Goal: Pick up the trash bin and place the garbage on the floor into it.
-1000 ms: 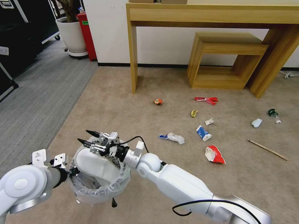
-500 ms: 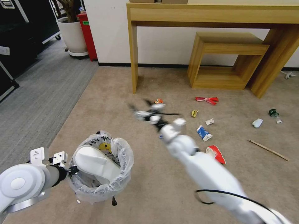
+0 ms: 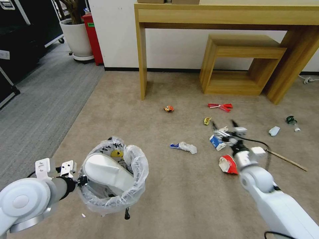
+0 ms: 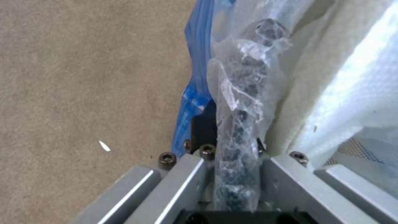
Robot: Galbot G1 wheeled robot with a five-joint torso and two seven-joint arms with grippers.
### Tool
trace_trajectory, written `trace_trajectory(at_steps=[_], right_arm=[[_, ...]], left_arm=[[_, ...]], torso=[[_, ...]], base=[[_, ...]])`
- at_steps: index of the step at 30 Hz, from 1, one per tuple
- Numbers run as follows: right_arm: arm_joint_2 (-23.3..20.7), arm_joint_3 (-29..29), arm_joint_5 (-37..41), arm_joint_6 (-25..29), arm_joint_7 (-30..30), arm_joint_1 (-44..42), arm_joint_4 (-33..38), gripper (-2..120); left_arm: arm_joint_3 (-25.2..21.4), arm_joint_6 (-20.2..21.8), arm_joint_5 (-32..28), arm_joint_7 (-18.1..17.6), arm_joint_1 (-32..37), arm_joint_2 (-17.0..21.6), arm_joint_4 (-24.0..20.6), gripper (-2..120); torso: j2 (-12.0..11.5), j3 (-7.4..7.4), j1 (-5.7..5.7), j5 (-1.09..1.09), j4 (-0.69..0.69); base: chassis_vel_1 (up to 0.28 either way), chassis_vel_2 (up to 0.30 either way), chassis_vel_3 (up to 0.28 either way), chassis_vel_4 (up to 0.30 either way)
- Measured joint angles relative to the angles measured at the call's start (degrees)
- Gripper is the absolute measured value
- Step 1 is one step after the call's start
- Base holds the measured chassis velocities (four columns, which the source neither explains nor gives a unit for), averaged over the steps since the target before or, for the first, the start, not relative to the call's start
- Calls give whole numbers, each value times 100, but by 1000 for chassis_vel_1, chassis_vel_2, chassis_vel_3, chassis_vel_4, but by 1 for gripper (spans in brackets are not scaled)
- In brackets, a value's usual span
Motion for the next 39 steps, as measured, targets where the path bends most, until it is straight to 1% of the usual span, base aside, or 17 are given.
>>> trace_trajectory(at_steps=[1,2,3,5,6,9,11,12,16,19,24,28,29,32,33,34,39], right_arm=[[0,0,0,0,0,0,0,100],[67,127,-39,9,11,-250,117,100],[221,365,-128,74,37,-625,265,100],[411,577,-289,217,78,-939,331,100],[411,577,-289,217,78,-939,331,100],[624,725,-386,337,120,-1126,372,100],[830,799,-400,432,166,-1232,413,100],[830,799,-400,432,166,-1232,413,100],[1055,863,-503,562,96,-1317,424,100],[1309,870,-685,745,-1,-1478,504,100],[1453,862,-971,937,-23,-1534,509,100],[1529,840,-1007,1024,-24,-1515,512,100],[1529,840,-1007,1024,-24,-1515,512,100],[1532,813,-1037,1056,-30,-1489,518,100],[1532,813,-1037,1056,-30,-1489,518,100],[1524,803,-1031,1059,-40,-1484,532,100],[1487,722,-1026,1073,-62,-1450,550,100]], left_arm=[[0,0,0,0,0,0,0,0],[-1,3,14,2,0,-11,-6,0],[-2,7,48,3,12,-33,-16,0],[-2,13,76,4,34,-68,-27,0],[-2,13,76,4,34,-68,-27,0],[-5,14,117,2,47,-138,-50,0],[-5,14,151,1,59,-234,-98,0],[-5,14,151,1,59,-234,-98,0],[-56,13,189,-30,87,-374,-160,0],[-113,43,351,-115,297,-459,-270,0],[-211,31,320,-174,332,-535,-343,0],[-263,-18,460,-275,346,-839,-360,0],[-263,-18,460,-275,346,-839,-360,0],[-292,-91,757,-408,511,-1064,-352,0],[-292,-91,757,-408,511,-1064,-352,0],[-337,-99,833,-453,598,-1147,-341,0],[-462,-105,831,-495,679,-1216,-330,0]], torso=[[0,0,0,0,0],[0,0,0,1,-4],[0,0,0,3,-4],[1,0,0,0,-3],[1,0,0,0,-3],[1,0,0,2,0],[0,0,0,0,-1],[0,0,0,0,-1],[1,0,0,-1,-1],[1,0,0,0,0],[1,0,0,0,-1],[0,0,0,-1,-2],[0,0,0,-1,-2],[1,1,1,0,-1],[1,1,1,0,-1],[0,1,0,0,-1],[1,1,0,0,0]], base=[[0,0,0,0],[0,0,0,0],[0,0,0,0],[0,0,0,0],[0,0,0,0],[0,0,0,0],[0,0,0,0],[0,0,0,0],[0,0,0,0],[0,0,0,0],[0,0,0,0],[0,0,0,0],[0,0,0,0],[0,0,0,0],[0,0,0,0],[0,0,0,0],[0,0,0,0]])
